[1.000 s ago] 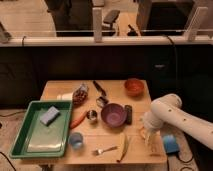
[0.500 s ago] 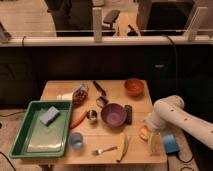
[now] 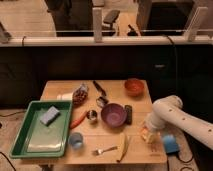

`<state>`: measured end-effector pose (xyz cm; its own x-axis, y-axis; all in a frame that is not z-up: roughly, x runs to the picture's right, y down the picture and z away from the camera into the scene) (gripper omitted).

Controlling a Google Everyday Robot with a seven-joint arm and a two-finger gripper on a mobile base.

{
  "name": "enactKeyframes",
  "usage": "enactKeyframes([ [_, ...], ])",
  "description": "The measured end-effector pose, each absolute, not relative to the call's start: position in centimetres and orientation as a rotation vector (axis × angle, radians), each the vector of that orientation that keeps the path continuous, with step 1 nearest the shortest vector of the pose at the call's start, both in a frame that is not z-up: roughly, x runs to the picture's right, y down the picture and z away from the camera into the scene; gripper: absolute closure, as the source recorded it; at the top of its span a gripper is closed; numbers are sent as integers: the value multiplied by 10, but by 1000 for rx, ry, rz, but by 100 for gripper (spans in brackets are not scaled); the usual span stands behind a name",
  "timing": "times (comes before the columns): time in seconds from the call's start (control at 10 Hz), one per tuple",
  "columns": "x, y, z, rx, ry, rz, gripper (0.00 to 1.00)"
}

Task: Place apple in metal cup

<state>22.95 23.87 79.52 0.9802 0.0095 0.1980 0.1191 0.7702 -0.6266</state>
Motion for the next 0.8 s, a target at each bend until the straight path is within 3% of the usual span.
enactKeyframes([
  [0.3,229,238,796,-693,-189,-73,98],
  [0.8,223,228,787,-678,-181,-110,100],
])
